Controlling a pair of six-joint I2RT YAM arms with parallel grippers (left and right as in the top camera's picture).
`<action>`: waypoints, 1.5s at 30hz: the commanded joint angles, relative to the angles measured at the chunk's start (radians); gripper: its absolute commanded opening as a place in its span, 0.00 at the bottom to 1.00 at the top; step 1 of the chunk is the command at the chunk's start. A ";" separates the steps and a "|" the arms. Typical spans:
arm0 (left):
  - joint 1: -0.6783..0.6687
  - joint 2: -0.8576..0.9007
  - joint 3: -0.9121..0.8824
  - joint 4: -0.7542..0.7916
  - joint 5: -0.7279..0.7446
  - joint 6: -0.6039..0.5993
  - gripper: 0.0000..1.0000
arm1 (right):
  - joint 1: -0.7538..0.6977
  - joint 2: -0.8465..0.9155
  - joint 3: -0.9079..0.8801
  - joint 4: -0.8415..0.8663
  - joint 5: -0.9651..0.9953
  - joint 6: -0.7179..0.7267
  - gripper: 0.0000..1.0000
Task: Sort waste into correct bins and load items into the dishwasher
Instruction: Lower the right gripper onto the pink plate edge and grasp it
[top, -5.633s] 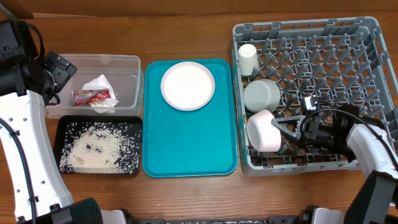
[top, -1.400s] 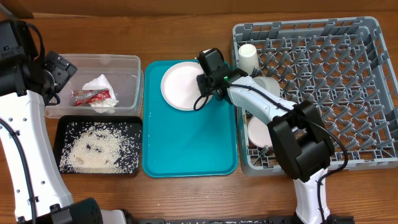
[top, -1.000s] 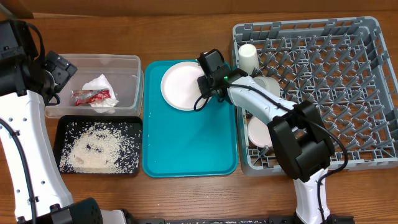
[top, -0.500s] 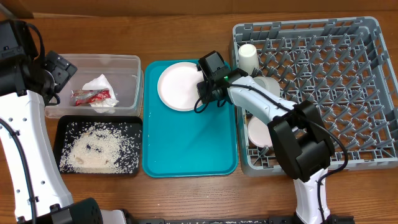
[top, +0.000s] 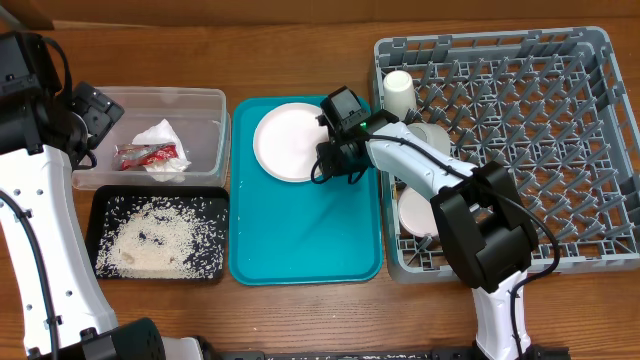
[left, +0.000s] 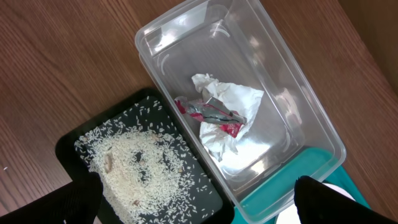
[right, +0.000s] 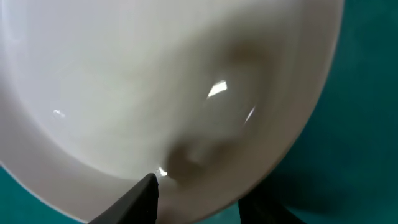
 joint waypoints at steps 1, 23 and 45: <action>0.005 0.002 0.007 0.000 -0.014 -0.020 1.00 | -0.004 -0.001 0.011 -0.027 -0.070 0.052 0.43; 0.005 0.002 0.007 0.000 -0.014 -0.020 1.00 | 0.161 -0.001 0.012 -0.091 0.072 0.044 0.43; 0.005 0.002 0.007 -0.001 -0.014 -0.020 1.00 | 0.090 -0.001 0.032 0.026 0.175 0.045 0.43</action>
